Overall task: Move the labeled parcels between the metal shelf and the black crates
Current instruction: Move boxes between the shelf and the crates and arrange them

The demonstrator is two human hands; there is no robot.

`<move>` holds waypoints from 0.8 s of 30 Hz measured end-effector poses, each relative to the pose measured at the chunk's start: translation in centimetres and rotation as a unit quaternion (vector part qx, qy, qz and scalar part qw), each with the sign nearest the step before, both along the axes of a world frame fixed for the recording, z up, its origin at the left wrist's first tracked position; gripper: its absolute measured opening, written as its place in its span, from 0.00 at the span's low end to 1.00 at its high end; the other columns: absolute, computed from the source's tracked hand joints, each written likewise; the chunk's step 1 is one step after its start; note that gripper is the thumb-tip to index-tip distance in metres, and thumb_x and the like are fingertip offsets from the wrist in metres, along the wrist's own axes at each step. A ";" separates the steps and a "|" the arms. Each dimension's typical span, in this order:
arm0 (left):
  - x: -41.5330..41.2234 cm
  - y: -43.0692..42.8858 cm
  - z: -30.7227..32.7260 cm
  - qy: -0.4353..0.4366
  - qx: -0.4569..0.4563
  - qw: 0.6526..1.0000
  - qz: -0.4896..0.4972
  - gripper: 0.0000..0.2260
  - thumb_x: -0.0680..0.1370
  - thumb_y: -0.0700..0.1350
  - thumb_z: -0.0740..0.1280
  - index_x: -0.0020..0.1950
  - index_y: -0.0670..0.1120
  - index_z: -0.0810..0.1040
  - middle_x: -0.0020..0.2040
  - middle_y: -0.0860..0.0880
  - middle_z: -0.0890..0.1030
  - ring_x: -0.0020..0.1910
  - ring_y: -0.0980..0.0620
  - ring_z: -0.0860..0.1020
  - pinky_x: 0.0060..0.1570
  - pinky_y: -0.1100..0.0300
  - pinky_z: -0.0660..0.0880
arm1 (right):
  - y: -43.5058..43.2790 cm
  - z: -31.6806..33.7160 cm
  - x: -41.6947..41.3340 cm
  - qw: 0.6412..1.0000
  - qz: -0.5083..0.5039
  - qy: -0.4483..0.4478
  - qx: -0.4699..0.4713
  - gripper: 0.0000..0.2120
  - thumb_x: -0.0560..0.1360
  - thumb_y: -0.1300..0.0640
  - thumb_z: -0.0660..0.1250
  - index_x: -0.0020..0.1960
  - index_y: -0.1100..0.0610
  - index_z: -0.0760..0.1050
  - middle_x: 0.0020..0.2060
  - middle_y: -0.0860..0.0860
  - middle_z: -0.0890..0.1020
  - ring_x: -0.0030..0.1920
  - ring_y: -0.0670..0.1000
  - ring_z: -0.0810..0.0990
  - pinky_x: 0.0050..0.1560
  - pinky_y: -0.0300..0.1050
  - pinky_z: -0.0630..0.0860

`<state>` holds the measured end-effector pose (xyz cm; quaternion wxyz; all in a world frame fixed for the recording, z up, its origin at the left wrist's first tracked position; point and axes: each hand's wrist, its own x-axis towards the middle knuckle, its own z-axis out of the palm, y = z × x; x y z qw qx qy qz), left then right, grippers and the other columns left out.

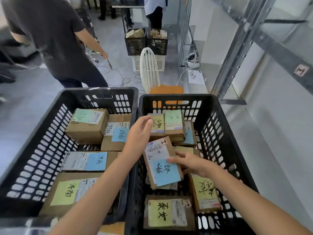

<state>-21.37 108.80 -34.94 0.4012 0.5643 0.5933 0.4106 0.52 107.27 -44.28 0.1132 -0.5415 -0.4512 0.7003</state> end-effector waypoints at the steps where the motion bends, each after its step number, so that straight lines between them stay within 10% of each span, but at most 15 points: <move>1: -0.1 0.0 0.0 0.002 0.002 1.000 0.003 0.14 0.83 0.50 0.59 0.68 0.50 0.74 0.57 0.61 0.78 0.55 0.71 0.74 0.52 0.73 0.71 | 0.1 0.1 0.6 1.000 0.027 -0.006 -0.004 0.34 0.69 0.44 0.78 0.71 0.45 0.70 0.54 0.49 0.87 0.55 0.49 0.85 0.49 0.45 0.82; 8: 0.3 -0.2 -0.1 -0.008 0.008 1.000 0.012 0.14 0.84 0.48 0.59 0.67 0.50 0.75 0.55 0.61 0.79 0.54 0.73 0.75 0.49 0.77 0.71 | 2.1 1.3 0.2 0.966 0.242 -0.087 0.018 0.31 0.69 0.42 0.77 0.69 0.34 0.70 0.49 0.44 0.87 0.50 0.44 0.86 0.44 0.36 0.81; 18: -0.4 -0.2 -0.6 0.008 0.008 1.000 0.011 0.14 0.83 0.49 0.60 0.68 0.50 0.74 0.55 0.62 0.78 0.52 0.78 0.73 0.46 0.82 0.67 | 3.1 -0.4 -2.3 0.983 0.163 -0.066 0.057 0.25 0.67 0.43 0.80 0.63 0.39 0.80 0.52 0.49 0.87 0.51 0.49 0.87 0.47 0.41 0.82; 24: 0.0 0.0 -1.6 0.020 -0.010 1.000 -0.014 0.16 0.83 0.50 0.60 0.70 0.50 0.73 0.64 0.55 0.78 0.63 0.61 0.75 0.60 0.66 0.72 | 1.2 -0.9 -2.3 0.984 0.111 -0.078 0.112 0.14 0.69 0.42 0.77 0.54 0.36 0.84 0.51 0.43 0.86 0.48 0.44 0.86 0.43 0.37 0.81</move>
